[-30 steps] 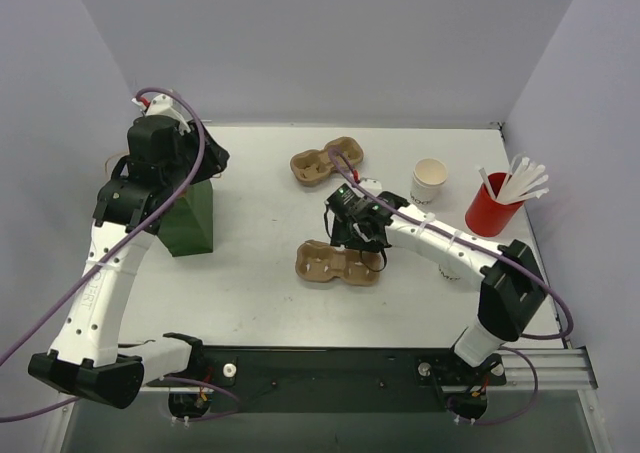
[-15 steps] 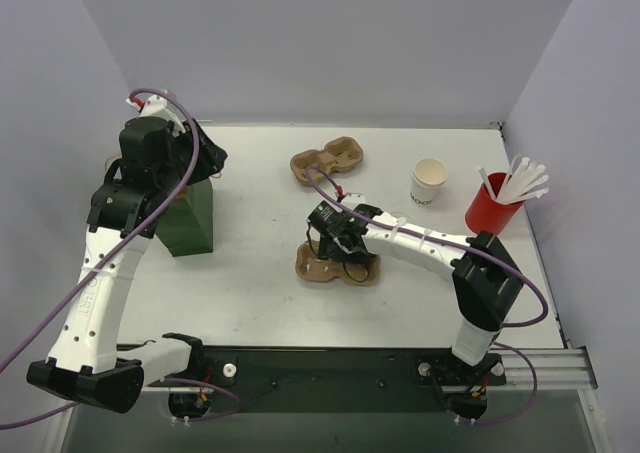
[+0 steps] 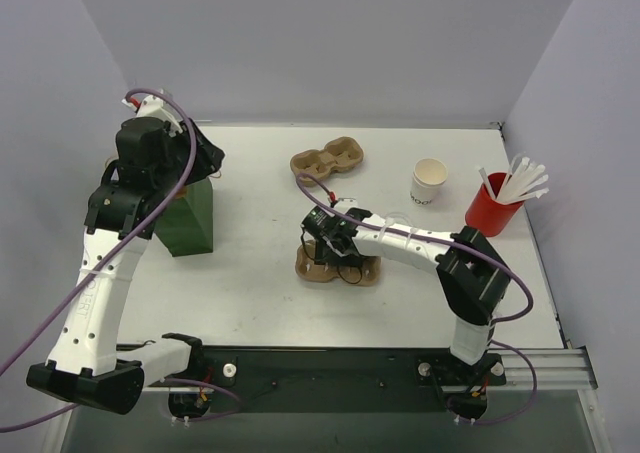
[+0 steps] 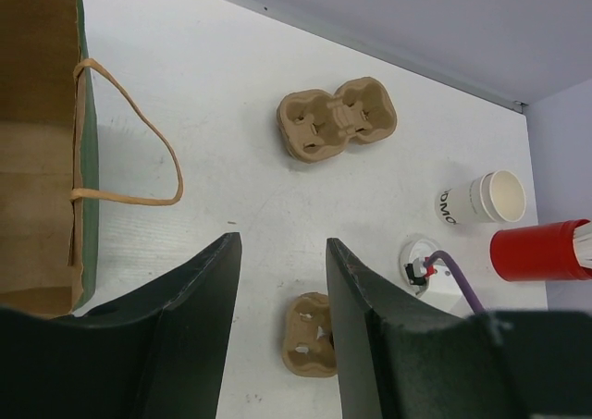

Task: Pack the takeout coffee

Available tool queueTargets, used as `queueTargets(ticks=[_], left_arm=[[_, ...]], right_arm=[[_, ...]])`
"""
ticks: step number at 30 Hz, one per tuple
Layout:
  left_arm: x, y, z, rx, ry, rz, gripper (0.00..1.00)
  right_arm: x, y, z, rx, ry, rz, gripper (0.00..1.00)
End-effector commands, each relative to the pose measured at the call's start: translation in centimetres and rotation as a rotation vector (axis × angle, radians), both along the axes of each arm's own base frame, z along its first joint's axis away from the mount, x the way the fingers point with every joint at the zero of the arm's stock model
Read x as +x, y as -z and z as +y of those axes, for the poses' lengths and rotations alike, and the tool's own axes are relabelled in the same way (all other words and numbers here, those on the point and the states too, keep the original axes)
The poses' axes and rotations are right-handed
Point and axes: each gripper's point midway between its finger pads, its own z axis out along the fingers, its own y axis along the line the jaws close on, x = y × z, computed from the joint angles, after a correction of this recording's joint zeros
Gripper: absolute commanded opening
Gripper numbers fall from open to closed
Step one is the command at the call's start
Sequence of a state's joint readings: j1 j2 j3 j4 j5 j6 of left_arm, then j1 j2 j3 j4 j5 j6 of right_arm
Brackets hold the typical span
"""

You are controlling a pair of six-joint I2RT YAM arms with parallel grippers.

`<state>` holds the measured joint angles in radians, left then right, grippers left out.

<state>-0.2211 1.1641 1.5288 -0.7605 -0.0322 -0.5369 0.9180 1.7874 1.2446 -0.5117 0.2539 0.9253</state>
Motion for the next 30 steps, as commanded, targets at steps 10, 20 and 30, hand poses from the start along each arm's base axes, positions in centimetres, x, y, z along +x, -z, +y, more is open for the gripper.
queueTargets(ticks=[10,20,30], left_arm=[[0.9,-3.6,3.5,0.089,-0.128,-0.064,0.51],[1.1,-3.6,12.5,0.316,-0.407,0.028,0.51],[3.2,-1.7,18.4,0.487,-0.492,0.229,0.52]], right_arm=[[0.1,1.3,0.4,-0.047,-0.064,0.031,0.51],[0.6,-2.7,-0.8,-0.011,-0.129,-0.049,0.38],[0.2,-7.3,-0.3,0.097,-0.209,-0.111,0.38]])
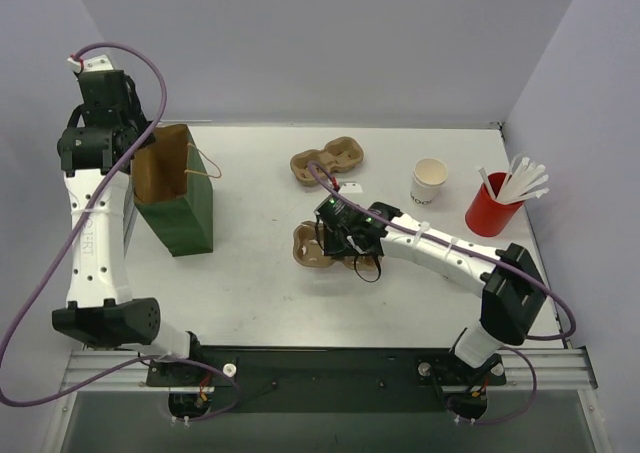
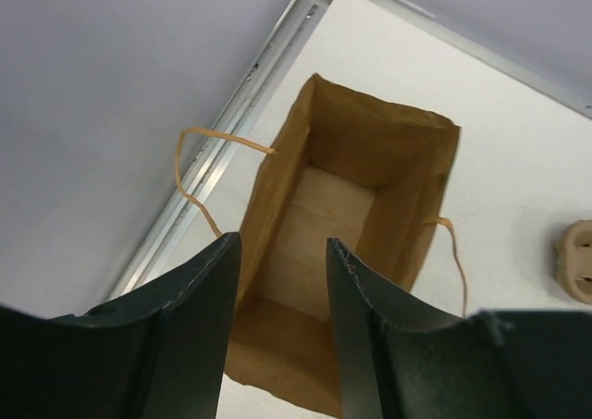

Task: Pack the takeout coffee

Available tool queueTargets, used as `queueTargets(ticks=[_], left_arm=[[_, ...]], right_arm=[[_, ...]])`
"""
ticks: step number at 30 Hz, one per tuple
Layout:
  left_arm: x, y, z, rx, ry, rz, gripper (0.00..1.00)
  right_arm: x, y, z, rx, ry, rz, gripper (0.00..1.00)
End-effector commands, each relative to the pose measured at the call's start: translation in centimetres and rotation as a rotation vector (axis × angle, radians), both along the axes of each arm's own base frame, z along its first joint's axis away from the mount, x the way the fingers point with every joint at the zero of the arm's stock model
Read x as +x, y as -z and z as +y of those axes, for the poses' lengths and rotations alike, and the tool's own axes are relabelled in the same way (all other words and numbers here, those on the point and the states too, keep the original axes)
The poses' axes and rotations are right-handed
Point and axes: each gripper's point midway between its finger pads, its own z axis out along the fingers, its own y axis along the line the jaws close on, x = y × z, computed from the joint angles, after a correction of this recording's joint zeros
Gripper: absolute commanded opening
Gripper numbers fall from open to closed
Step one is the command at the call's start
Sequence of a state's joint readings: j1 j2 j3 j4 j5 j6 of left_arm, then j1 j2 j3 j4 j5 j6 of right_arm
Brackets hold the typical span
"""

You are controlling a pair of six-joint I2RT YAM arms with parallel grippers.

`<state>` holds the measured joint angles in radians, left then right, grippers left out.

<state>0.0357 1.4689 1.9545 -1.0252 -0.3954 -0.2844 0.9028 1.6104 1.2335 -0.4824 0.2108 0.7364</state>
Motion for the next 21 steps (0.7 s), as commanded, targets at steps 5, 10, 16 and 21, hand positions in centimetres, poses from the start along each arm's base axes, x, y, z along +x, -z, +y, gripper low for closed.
queueTargets(ticks=[5,10,16,21], left_arm=[[1.0,2.7,3.4,0.091,-0.057,0.206,0.54],[1.7,4.4,4.1,0.095,-0.064,0.268,0.55],[1.2,7.6,5.6,0.109,-0.103,0.360,0.55],[1.5,10.3,5.3,0.070,-0.066,0.393,0.55]], right_arm=[[0.0,-2.8,-0.6,0.049,-0.072,-0.014,0.38],[0.4,-4.1,-1.1,0.089,-0.083,-0.018,0.38],[0.6,-4.7,-1.6,0.116,-0.093,-0.020,0.38],[0.4,-4.7,-2.2,0.120,-0.093,-0.018,0.38]])
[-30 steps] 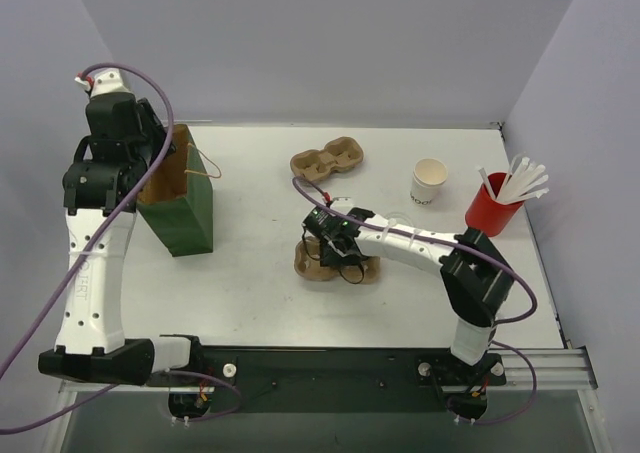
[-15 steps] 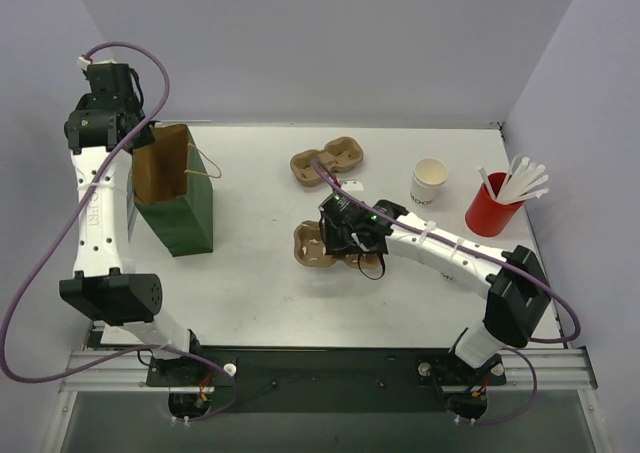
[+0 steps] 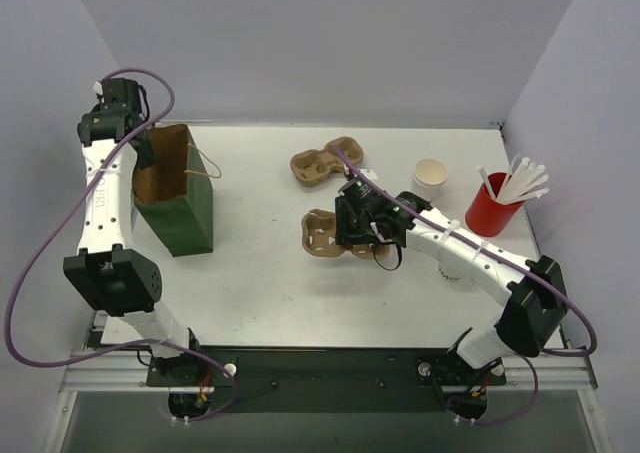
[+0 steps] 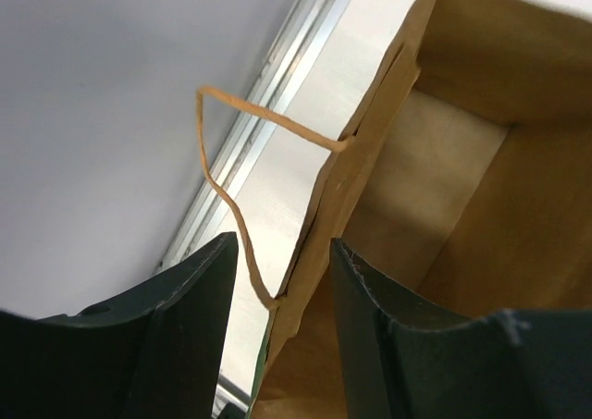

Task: Pack the takeout coffee

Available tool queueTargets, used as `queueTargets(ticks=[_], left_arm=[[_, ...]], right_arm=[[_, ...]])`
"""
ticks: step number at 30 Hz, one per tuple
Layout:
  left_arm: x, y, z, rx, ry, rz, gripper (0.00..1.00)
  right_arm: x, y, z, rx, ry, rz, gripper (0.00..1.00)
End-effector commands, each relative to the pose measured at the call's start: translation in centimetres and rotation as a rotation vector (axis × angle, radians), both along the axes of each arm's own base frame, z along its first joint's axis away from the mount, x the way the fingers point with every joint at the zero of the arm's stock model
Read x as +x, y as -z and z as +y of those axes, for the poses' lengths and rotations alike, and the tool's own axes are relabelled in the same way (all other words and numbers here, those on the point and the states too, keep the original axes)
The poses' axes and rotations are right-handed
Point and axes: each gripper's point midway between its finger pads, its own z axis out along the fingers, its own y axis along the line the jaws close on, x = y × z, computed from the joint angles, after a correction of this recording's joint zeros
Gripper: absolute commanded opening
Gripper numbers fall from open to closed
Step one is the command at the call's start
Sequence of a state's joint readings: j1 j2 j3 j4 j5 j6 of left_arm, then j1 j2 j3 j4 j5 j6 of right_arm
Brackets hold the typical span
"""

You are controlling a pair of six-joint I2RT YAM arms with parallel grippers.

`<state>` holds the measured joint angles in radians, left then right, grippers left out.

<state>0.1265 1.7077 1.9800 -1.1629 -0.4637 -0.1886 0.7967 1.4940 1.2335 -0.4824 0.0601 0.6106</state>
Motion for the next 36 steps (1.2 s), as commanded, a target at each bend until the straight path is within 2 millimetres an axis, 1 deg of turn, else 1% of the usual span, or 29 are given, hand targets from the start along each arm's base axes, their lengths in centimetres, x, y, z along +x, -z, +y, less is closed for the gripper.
queueTargets(ticks=[1,2,4,6,8,9,11,12,14,15,17,18,19,21,22,23,25,26,28,29,30,31,32,33,34,35,36], left_arm=[[0.3,0.9,0.2,-0.021,0.021,-0.020,0.55],[0.3,1.7,0.0,-0.041,0.033,-0.012,0.54],[0.4,1.7,0.2,-0.049,0.031,-0.021,0.51],[0.5,1.8,0.2,-0.048,0.032,-0.024,0.45],[0.7,1.2,0.2,-0.047,0.033,-0.046,0.39],[0.8,0.8,0.2,-0.045,0.033,-0.058,0.39],[1.0,0.1,0.3,-0.040,0.040,-0.076,0.35],[1.2,-0.2,0.3,-0.037,0.041,-0.085,0.31],[1.6,-0.2,0.1,-0.044,0.058,-0.089,0.26],[1.9,-0.2,0.0,-0.045,0.063,-0.095,0.21],[2.2,0.1,-0.1,-0.053,0.078,-0.092,0.19],[2.4,0.2,-0.2,-0.057,0.084,-0.092,0.14],[2.5,0.3,-0.5,-0.063,0.094,-0.095,0.11],[2.7,-0.1,-0.7,-0.063,0.107,-0.112,0.06],[2.8,-0.3,-1.0,-0.068,0.120,-0.121,0.00],[2.7,-0.9,-1.3,-0.066,0.141,-0.135,0.00],[3.0,-1.6,-2.2,-0.079,0.181,-0.159,0.00],[3.0,-2.5,-3.3,-0.078,0.223,-0.178,0.00],[3.2,-3.5,-5.0,-0.077,0.288,-0.202,0.00],[3.2,-4.0,-7.2,-0.060,0.361,-0.203,0.00],[2.9,-4.2,-7.3,-0.027,0.362,-0.192,0.00],[2.8,-4.4,-9.1,-0.004,0.405,-0.186,0.00],[2.6,-4.5,-9.8,0.024,0.430,-0.174,0.00],[2.4,-4.6,-11.5,0.067,0.478,-0.161,0.00],[2.2,-4.8,-12.3,0.084,0.501,-0.160,0.00],[1.7,-4.6,-12.8,0.103,0.528,-0.148,0.00],[1.5,-4.8,-14.7,0.108,0.583,-0.160,0.00]], right_arm=[[-0.4,-1.1,-0.8,0.014,-0.011,-0.014,0.38],[-0.4,-1.1,-1.0,0.014,-0.009,-0.016,0.38],[-0.3,-1.1,-1.0,0.013,-0.005,-0.016,0.38],[-0.3,-1.2,-1.1,0.014,-0.001,-0.021,0.38],[-0.2,-1.4,-1.2,0.013,0.002,-0.026,0.38],[-0.1,-1.5,-1.2,0.012,0.004,-0.033,0.38],[0.0,-1.7,-1.3,0.011,0.004,-0.041,0.38],[0.0,-1.7,-1.4,0.010,0.004,-0.043,0.38],[0.1,-1.8,-1.4,0.010,0.003,-0.046,0.38],[0.1,-2.0,-1.4,0.012,0.002,-0.048,0.38],[0.1,-2.1,-1.4,0.013,0.003,-0.053,0.38],[0.1,-2.1,-1.5,0.011,0.000,-0.054,0.38],[0.3,-2.3,-1.4,0.014,0.002,-0.060,0.38],[0.3,-2.4,-1.4,0.013,0.000,-0.062,0.38],[0.4,-2.7,-1.4,0.015,0.000,-0.068,0.38],[0.5,-3.0,-1.3,0.020,-0.002,-0.077,0.38],[0.6,-3.9,-1.4,0.029,-0.009,-0.099,0.38],[0.9,-4.6,-1.2,0.041,-0.012,-0.118,0.38],[1.1,-5.9,-1.0,0.056,-0.034,-0.153,0.38],[1.2,-6.7,-0.7,0.077,-0.046,-0.173,0.38],[1.4,-7.6,-0.5,0.090,-0.056,-0.198,0.38],[1.3,-8.9,-0.4,0.115,-0.065,-0.232,0.37],[1.5,-9.9,-0.2,0.139,-0.073,-0.266,0.37],[1.4,-10.6,0.0,0.154,-0.082,-0.290,0.38],[1.2,-12.0,-0.1,0.173,-0.103,-0.334,0.37],[1.3,-13.1,0.2,0.196,-0.116,-0.373,0.37],[1.2,-13.8,0.2,0.205,-0.131,-0.398,0.37]])
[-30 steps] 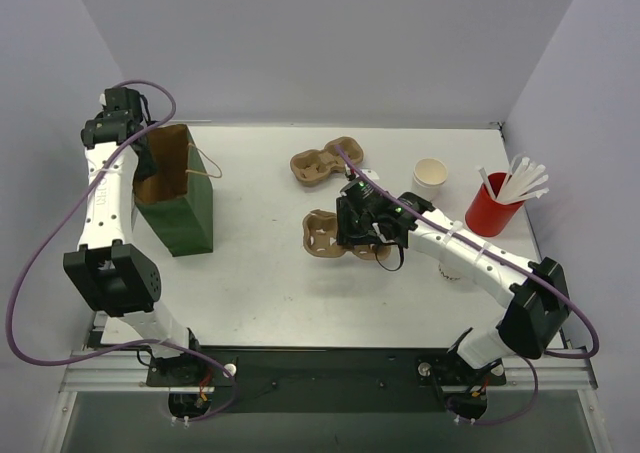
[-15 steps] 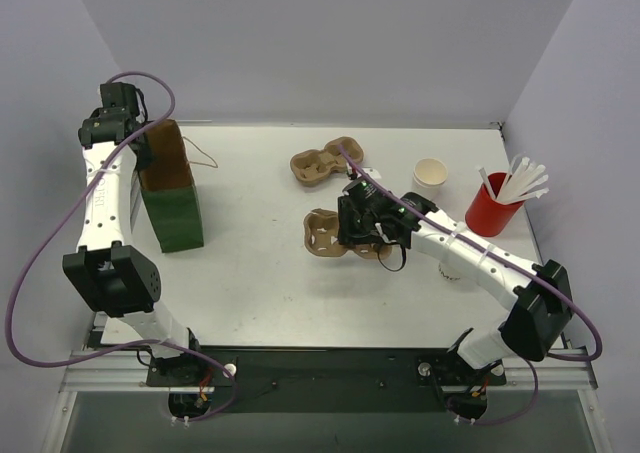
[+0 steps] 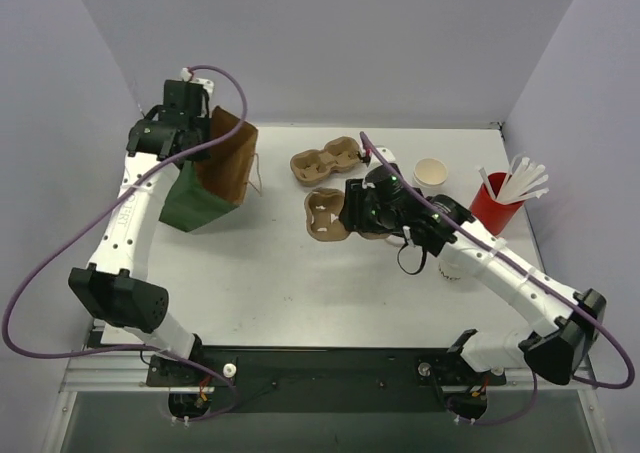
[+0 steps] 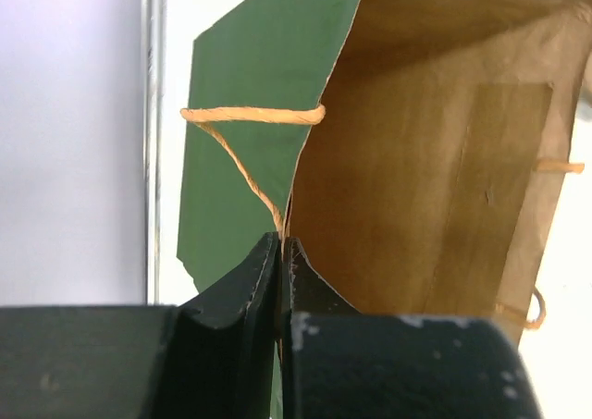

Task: Pack the takeout coffee

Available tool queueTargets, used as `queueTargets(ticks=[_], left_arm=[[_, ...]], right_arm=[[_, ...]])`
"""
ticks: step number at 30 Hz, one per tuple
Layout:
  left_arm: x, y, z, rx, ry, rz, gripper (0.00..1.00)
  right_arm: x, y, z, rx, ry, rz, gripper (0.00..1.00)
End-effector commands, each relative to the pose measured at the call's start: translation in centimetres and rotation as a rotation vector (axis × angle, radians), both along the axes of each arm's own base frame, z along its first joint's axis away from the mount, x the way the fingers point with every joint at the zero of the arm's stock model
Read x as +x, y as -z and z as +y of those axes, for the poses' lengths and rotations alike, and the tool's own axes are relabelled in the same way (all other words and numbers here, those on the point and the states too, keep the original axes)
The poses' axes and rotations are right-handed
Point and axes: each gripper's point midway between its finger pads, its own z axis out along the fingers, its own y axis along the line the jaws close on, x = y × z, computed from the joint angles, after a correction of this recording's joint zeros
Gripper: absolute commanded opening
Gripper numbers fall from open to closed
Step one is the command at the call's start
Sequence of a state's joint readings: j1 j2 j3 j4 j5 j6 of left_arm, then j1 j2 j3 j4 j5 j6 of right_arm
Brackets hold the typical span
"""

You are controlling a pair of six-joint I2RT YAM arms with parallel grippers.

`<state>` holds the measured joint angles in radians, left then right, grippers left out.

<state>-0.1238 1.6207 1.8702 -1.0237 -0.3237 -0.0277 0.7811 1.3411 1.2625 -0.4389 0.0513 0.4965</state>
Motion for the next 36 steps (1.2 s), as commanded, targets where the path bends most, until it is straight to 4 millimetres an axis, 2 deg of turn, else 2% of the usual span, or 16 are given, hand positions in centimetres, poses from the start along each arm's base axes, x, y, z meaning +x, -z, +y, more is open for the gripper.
queueTargets(ticks=[1,2,3,4,5,6,7,9,10,14,16,19,23,29,33,36], left_arm=[[-1.0,-3.9,-3.9,0.091,0.158,-0.126,0.00],[-1.4,-4.6,-4.8,0.098,0.205,-0.154,0.00],[-1.9,-3.5,-6.4,0.091,0.265,-0.134,0.00],[-2.5,-3.8,-7.1,0.083,0.300,-0.149,0.00],[-2.8,-3.7,-8.0,0.071,0.336,-0.151,0.00],[-3.2,-2.6,-9.2,0.040,0.394,-0.129,0.00],[-4.0,-2.7,-10.5,0.024,0.442,-0.138,0.00],[-4.8,-1.6,-12.2,-0.012,0.513,-0.129,0.00],[-5.4,-1.7,-13.1,-0.032,0.542,-0.137,0.00],[-6.1,-1.9,-14.3,-0.072,0.590,-0.165,0.00],[-6.5,-2.7,-14.7,-0.085,0.618,-0.184,0.00],[-7.0,-3.0,-15.9,-0.122,0.670,-0.193,0.00],[-7.9,-2.3,-17.3,-0.142,0.714,-0.178,0.00],[-9.6,-1.8,-18.9,-0.205,0.776,-0.175,0.00],[-10.6,-1.5,-19.5,-0.234,0.818,-0.170,0.00],[-11.4,-2.2,-20.0,-0.267,0.856,-0.184,0.00]], right_arm=[[0.2,-8.1,0.4,0.119,-0.080,-0.249,0.37],[0.1,-9.0,0.6,0.136,-0.096,-0.283,0.37],[-0.4,-10.3,0.5,0.166,-0.117,-0.319,0.38],[-0.6,-10.4,0.6,0.170,-0.136,-0.334,0.38],[-0.7,-11.4,1.0,0.194,-0.159,-0.377,0.38],[-1.1,-12.2,0.8,0.210,-0.166,-0.406,0.38],[-1.8,-12.2,1.3,0.227,-0.212,-0.410,0.38],[-2.6,-13.8,1.6,0.255,-0.255,-0.467,0.37],[-2.9,-14.0,1.8,0.262,-0.269,-0.475,0.38],[-4.1,-16.5,2.6,0.324,-0.334,-0.538,0.37],[-4.7,-17.4,3.2,0.363,-0.365,-0.553,0.37],[-5.6,-18.9,5.0,0.443,-0.430,-0.572,0.38],[-6.7,-20.7,7.3,0.534,-0.514,-0.581,0.38],[-8.0,-21.8,9.7,0.631,-0.633,-0.569,0.38],[-8.9,-20.8,11.3,0.687,-0.710,-0.515,0.37],[-9.3,-19.9,11.7,0.722,-0.729,-0.505,0.37]])
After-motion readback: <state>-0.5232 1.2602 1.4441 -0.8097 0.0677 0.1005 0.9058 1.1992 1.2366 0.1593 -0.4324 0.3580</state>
